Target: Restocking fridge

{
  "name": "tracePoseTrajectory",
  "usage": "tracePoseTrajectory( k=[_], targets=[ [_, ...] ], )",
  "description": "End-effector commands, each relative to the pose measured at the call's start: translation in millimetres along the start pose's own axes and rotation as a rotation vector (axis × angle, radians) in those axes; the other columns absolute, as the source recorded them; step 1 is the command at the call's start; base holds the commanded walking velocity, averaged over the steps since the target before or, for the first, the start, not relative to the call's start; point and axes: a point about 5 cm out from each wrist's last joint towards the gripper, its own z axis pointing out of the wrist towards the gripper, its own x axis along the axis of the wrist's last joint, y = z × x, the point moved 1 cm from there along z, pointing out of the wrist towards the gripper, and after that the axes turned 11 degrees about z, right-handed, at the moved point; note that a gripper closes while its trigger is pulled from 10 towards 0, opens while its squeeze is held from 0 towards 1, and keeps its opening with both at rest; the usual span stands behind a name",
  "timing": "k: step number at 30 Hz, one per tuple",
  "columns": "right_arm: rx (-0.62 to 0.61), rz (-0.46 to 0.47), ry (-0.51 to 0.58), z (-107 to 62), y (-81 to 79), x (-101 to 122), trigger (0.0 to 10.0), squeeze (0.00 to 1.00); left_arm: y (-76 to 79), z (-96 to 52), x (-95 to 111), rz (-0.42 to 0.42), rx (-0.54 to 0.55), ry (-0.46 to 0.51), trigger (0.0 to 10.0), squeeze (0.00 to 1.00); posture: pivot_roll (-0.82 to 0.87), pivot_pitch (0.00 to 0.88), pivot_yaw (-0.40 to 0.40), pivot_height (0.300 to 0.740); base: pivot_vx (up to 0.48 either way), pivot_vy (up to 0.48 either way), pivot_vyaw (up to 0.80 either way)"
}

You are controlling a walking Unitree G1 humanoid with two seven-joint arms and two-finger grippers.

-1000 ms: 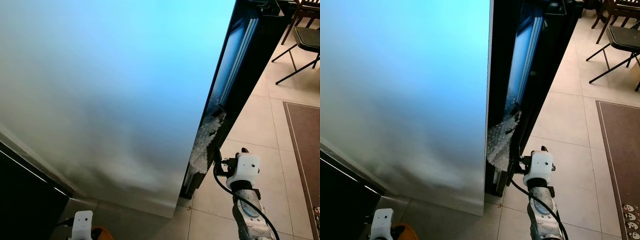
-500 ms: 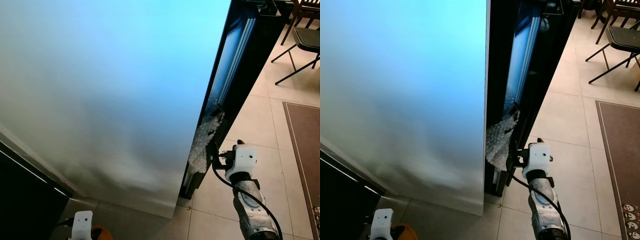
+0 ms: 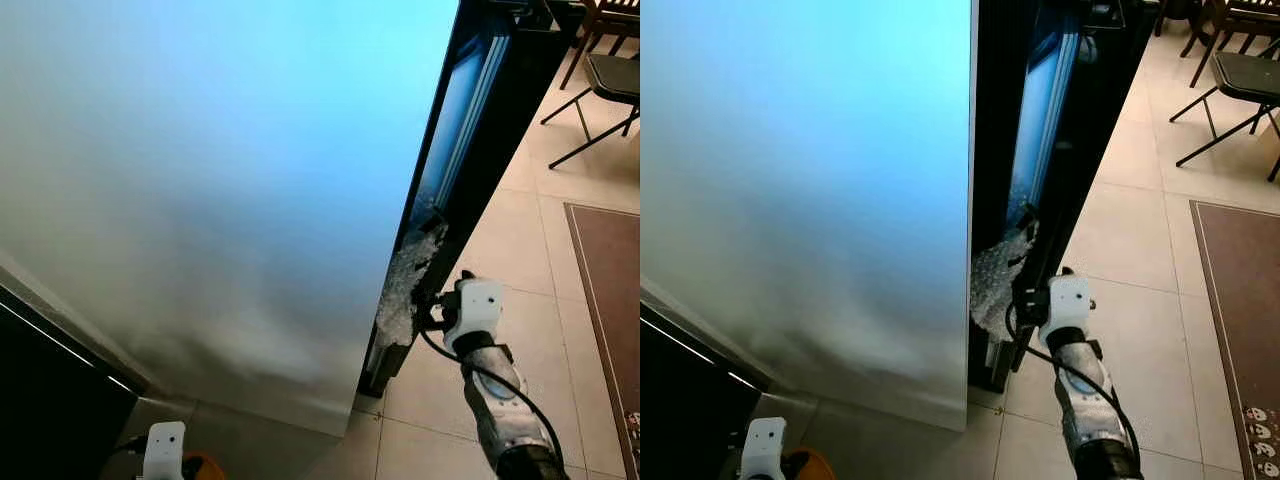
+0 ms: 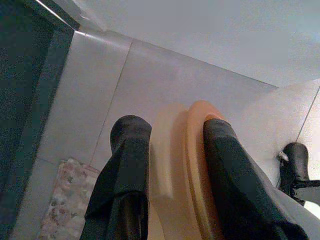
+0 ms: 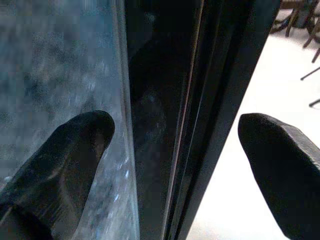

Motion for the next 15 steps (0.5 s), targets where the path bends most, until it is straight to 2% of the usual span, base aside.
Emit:
tracePoseTrajectory(
  k=[1,15],
  targets=[
    [-0.007,0.002,-0.025,-0.8,2.4,-4.0,10.0,0.00,11.9,-4.6,-22.2,-0.008,-0.046,-0.087,10.0,0.00,0.04,0.126,0.021,0.740,0.000,0.000,0.00],
    [-0.017,-0.014,-0.012,4.2,10.0,4.0,10.0,0.00,11.8,-4.5,-21.5,-0.008,-0.048,-0.083,10.0,0.00,0.04,0.127,0.025,0.740,0.000,0.000,0.00]
  ],
)
